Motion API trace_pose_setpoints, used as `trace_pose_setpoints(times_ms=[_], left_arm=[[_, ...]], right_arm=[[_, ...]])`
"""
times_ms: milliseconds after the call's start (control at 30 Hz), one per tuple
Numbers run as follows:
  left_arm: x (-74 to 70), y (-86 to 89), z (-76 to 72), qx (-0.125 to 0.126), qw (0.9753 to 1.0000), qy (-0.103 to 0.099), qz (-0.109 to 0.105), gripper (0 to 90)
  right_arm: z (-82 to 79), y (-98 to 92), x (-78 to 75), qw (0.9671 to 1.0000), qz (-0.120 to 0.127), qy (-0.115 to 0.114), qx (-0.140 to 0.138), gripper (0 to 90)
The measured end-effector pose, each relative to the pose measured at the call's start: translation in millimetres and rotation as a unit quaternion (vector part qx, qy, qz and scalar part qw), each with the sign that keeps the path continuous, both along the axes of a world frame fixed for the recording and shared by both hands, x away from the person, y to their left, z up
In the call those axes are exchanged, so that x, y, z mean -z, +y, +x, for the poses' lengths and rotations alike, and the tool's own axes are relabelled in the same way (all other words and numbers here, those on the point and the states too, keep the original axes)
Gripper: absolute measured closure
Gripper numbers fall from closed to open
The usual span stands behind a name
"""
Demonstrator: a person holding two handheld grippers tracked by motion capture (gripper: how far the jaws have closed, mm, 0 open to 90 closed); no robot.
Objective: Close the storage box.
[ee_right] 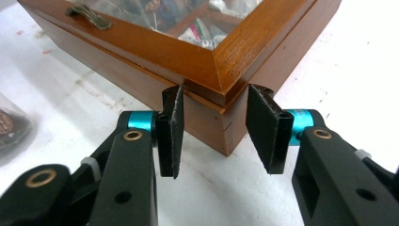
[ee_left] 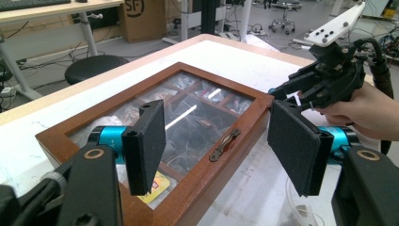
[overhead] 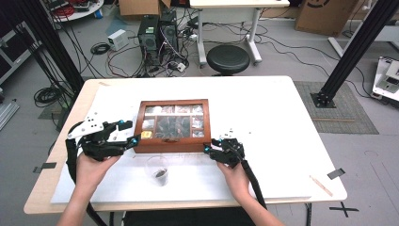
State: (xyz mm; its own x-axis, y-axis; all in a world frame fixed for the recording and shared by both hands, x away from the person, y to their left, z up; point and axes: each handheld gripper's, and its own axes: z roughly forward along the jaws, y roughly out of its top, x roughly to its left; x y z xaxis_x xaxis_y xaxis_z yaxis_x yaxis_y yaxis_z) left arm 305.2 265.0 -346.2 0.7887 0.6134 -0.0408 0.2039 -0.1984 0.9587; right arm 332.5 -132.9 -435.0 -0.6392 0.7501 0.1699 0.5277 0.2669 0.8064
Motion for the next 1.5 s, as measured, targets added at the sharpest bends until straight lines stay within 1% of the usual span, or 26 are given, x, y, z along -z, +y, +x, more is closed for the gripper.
trace_pose_setpoints(times_ms=[167,200,300,367,433,467,533,633,700,800,900,1000,1067,1167,1367,1500], left_arm=[[0.3,-0.7,2.3,0.0,1.0,0.0,-0.001,37.2],[0.2,-0.7,2.5,0.0,1.0,-0.001,-0.001,37.1],[0.2,0.1,3.1,-0.003,1.0,-0.003,-0.003,36.5],[0.2,1.7,3.7,-0.01,0.9999,-0.001,-0.007,34.8],[0.3,3.6,4.2,-0.015,0.9998,-0.002,-0.009,33.6],[0.7,4.8,4.5,-0.018,0.9998,-0.003,-0.011,33.2],[2.1,7.4,5.9,-0.023,0.9997,-0.001,-0.01,31.9],[5.2,11.7,8.2,-0.032,0.9994,-0.001,-0.013,30.1],[7.9,14.4,9.6,-0.044,0.9989,-0.004,-0.013,29.8],[11.7,18.1,10.2,-0.061,0.9981,-0.009,-0.009,29.4],[14.1,23.0,9.7,-0.078,0.9968,-0.014,-0.013,29.5],[15.0,27.8,9.0,-0.088,0.9959,-0.018,-0.015,29.5],[15.6,30.1,9.0,-0.093,0.9954,-0.019,-0.016,29.5],[16.5,32.3,8.8,-0.098,0.9949,-0.019,-0.018,29.5],[16.6,34.5,8.2,-0.102,0.9944,-0.02,-0.02,29.4],[17.3,34.7,8.5,-0.104,0.9942,-0.019,-0.019,29.4]], right_arm=[[-0.3,-1.6,-0.7,1.0,0.003,0.001,-0.004,58.0],[-0.6,-2.3,-0.8,1.0,0.001,0.001,-0.004,56.9],[-1.5,-6.3,-4.2,1.0,0.004,-0.006,0.001,53.7],[-1.1,-11.5,-9.2,0.9998,0.008,-0.018,0.001,49.2],[-0.7,-18.3,-16.8,0.9992,0.019,-0.035,0.005,44.6],[-0.2,-22.3,-21.0,0.9986,0.025,-0.046,0.007,41.5],[0.9,-30.7,-29.7,0.9972,0.034,-0.066,0.011,39.2],[2.2,-42.9,-39.7,0.9947,0.031,-0.096,0.021,36.1],[3.5,-49.8,-44.0,0.9936,0.033,-0.105,0.028,32.0],[5.6,-62.4,-49.4,0.9916,0.036,-0.115,0.046,31.3],[8.9,-72.9,-53.0,0.9908,0.036,-0.117,0.059,29.4],[10.7,-80.7,-55.1,0.9895,0.037,-0.12,0.073,29.4],[11.7,-84.3,-55.5,0.9891,0.035,-0.121,0.077,29.4],[12.8,-87.7,-55.2,0.9884,0.036,-0.121,0.085,29.4],[14.0,-90.1,-54.9,0.9874,0.034,-0.126,0.089,29.4],[14.5,-90.2,-54.3,0.9876,0.033,-0.124,0.09,29.4]])
